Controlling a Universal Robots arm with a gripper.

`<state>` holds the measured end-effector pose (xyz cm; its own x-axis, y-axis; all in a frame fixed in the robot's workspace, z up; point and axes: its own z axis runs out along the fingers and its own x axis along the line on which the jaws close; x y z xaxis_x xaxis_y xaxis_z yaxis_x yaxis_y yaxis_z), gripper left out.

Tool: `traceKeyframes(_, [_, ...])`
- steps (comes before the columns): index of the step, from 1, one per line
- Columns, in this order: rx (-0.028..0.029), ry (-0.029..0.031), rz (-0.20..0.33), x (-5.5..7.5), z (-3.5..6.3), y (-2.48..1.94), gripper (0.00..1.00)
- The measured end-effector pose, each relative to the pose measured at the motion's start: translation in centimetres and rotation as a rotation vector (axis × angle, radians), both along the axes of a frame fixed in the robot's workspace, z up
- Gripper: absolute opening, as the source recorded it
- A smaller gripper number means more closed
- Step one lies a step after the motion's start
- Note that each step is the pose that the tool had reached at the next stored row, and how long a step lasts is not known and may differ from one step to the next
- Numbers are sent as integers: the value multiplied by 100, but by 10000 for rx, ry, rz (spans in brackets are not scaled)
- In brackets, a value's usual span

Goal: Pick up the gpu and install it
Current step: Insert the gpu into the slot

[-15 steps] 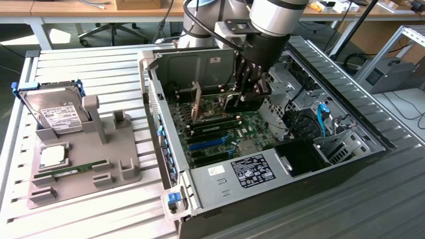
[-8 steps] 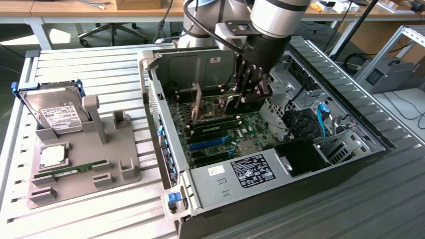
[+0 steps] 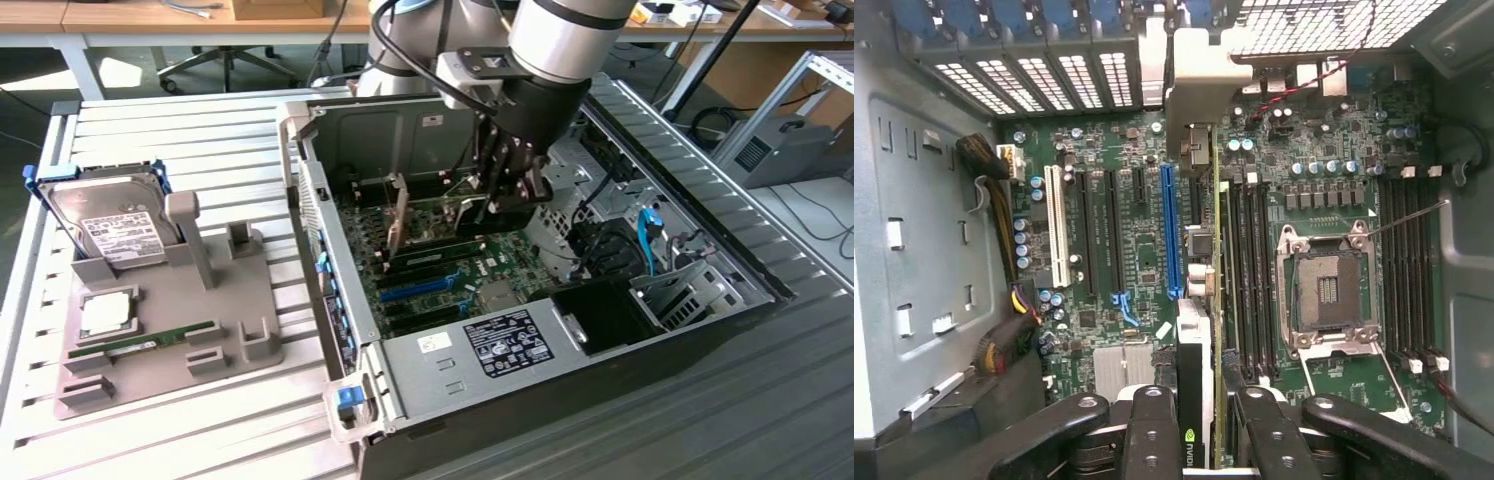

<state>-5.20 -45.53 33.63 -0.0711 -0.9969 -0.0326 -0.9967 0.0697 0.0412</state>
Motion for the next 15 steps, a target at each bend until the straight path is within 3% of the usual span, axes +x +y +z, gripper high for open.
traceKeyframes(15, [3,-1,-1,-10,-155,-3,27])
